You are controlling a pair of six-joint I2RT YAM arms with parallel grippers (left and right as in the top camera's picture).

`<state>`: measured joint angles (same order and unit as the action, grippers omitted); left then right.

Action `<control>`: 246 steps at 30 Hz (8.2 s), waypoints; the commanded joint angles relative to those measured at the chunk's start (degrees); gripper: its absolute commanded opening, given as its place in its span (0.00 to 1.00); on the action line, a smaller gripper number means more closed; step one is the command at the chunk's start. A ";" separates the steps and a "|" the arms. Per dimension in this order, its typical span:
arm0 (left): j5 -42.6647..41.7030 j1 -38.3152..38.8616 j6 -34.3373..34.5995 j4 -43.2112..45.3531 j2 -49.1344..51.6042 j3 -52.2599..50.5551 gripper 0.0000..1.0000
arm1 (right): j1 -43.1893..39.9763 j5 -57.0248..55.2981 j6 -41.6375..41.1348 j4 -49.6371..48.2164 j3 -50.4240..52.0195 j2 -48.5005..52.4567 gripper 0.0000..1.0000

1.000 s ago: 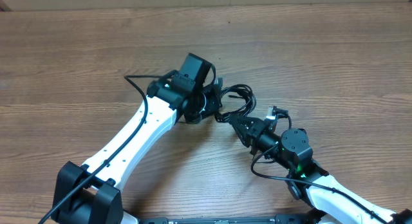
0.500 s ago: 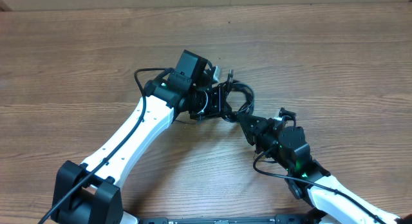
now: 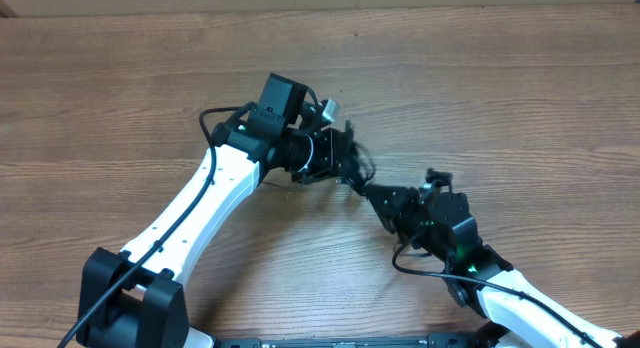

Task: Untangle cables
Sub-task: 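Grasp a cable strand with the right gripper and pull apart, then release the cable onto the table and withdraw both grippers, then move the right gripper to the cable bundle and grasp it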

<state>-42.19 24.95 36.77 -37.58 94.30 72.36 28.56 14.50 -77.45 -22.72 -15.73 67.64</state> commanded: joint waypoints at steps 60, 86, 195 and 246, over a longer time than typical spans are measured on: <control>7.58 6.58 22.43 4.70 -1.60 2.16 0.04 | 0.63 0.98 -25.53 -2.10 1.44 1.18 0.04; -10.78 -4.24 6.88 5.99 -1.60 2.16 0.04 | 0.61 -9.81 -8.81 15.87 1.44 1.18 0.05; 34.71 -10.99 -1.84 -9.18 -1.77 2.27 0.79 | -10.34 -10.60 31.04 31.85 -35.04 35.21 0.36; 30.42 -9.57 -2.05 -13.66 -1.75 1.62 0.81 | -7.37 40.70 16.70 17.66 -40.13 29.46 0.04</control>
<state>-14.50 15.03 34.61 -50.83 94.06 73.56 19.38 56.16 -64.86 -6.15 -54.87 98.54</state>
